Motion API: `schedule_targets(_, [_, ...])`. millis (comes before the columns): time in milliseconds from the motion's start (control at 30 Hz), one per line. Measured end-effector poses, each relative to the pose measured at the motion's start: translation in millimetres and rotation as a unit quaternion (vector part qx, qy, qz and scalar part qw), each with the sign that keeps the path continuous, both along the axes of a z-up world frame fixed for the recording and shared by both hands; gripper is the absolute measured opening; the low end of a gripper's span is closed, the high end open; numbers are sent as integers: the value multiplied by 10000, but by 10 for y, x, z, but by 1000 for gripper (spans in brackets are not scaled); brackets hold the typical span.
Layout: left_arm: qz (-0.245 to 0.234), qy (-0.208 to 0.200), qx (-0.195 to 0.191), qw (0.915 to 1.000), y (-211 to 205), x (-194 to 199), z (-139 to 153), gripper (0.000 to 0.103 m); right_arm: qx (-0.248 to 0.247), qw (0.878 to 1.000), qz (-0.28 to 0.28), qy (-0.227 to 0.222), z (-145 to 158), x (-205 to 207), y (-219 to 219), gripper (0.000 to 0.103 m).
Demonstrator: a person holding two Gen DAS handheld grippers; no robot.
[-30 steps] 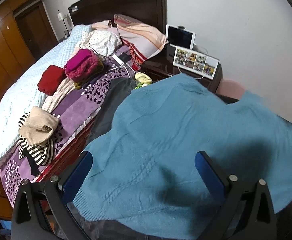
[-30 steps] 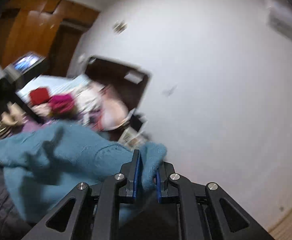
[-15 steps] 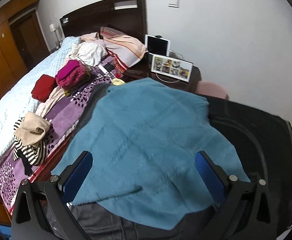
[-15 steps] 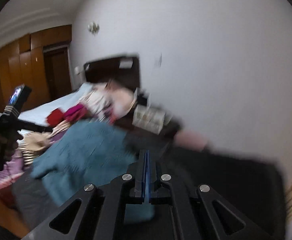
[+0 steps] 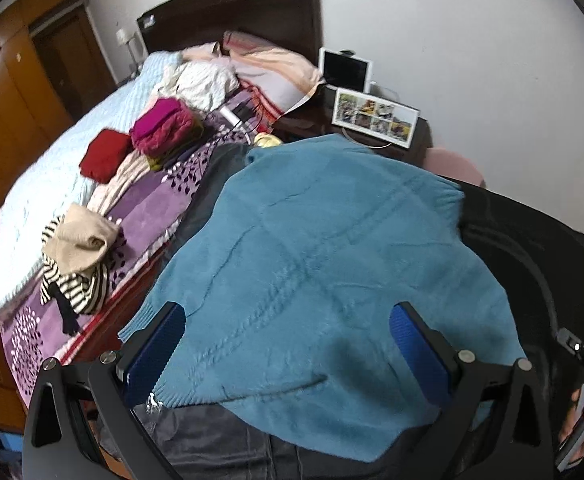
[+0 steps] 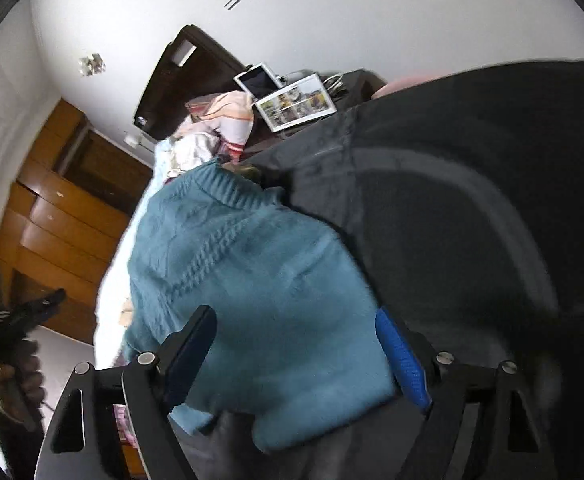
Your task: Fold clothes
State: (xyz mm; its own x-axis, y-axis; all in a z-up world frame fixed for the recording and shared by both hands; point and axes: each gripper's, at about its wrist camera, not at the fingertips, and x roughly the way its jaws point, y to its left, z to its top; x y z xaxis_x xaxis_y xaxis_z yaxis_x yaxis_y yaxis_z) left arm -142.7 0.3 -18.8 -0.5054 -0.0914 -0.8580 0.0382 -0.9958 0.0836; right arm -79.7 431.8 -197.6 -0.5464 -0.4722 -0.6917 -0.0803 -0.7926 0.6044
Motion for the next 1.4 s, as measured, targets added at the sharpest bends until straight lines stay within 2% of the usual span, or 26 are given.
schedule_targets(167, [-224, -222, -121, 9994, 40, -363, -241, 103, 33, 9997, 179, -173, -230, -300, -143, 84])
schedule_targets(367, [-483, -417, -224, 9977, 141, -682, -461, 103, 51, 9996, -2, -269, -513, -623, -35, 83])
schedule_targets(633, [-597, -624, -161, 9961, 199, -1016, -693, 103, 12, 9983, 461, -350, -732, -945, -211, 83])
schedule_targets(967, [-518, -832, -53, 9952, 176, -1156, -909, 103, -1083, 9878, 1052, -393, -849, -1084, -462, 83])
schedule_targets(1400, [-458, -839, 44, 9954, 103, -1180, -944, 103, -1324, 9812, 1292, -558, -887, -1316, -620, 83])
